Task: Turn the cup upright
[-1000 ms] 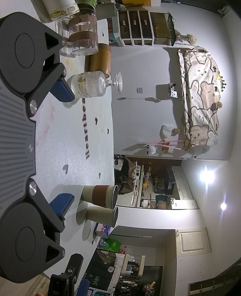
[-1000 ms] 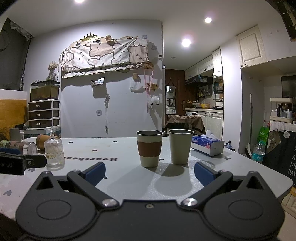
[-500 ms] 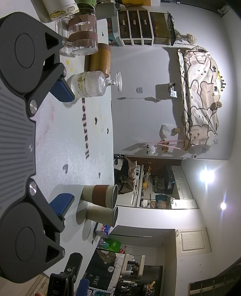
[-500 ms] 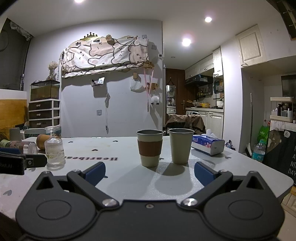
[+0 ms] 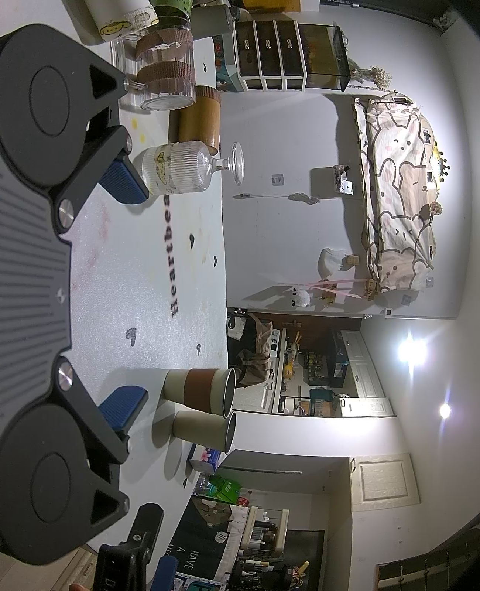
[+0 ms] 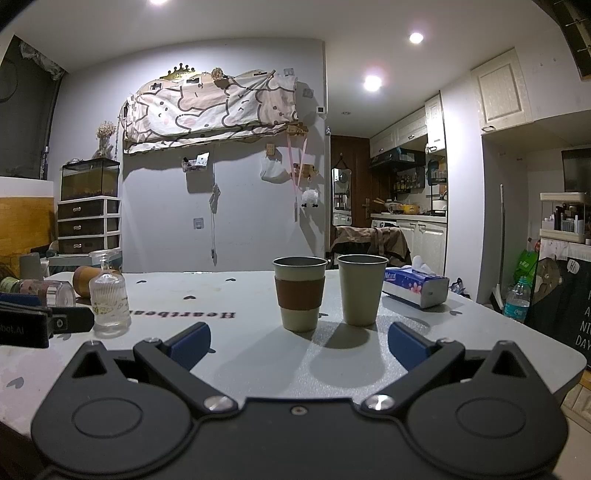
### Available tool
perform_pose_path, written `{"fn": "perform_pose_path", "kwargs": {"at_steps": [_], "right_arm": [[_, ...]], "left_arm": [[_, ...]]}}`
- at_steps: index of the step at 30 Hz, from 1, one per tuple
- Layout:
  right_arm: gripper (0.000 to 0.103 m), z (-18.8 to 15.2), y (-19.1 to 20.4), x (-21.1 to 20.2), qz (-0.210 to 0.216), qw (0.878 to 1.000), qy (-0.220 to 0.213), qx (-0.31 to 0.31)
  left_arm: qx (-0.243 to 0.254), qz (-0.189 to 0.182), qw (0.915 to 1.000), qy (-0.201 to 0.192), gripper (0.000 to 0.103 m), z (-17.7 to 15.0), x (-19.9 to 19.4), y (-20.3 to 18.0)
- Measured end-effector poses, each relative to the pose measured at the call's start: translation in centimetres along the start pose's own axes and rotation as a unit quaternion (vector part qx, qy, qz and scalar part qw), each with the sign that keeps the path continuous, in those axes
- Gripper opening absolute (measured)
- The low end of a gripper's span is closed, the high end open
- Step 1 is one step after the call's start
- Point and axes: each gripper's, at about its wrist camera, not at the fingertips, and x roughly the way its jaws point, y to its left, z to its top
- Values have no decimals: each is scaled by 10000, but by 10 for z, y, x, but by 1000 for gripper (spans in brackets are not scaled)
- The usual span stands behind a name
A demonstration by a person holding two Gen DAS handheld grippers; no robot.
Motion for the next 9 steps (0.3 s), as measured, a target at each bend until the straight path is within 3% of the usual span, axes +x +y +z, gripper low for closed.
{"fn": "perform_pose_path", "kwargs": {"at_steps": [9], "right_arm": [[103, 0, 0, 0, 0, 10000, -1, -2]], "left_arm": [[-3, 10, 10000, 13, 103, 1, -1, 2]]}}
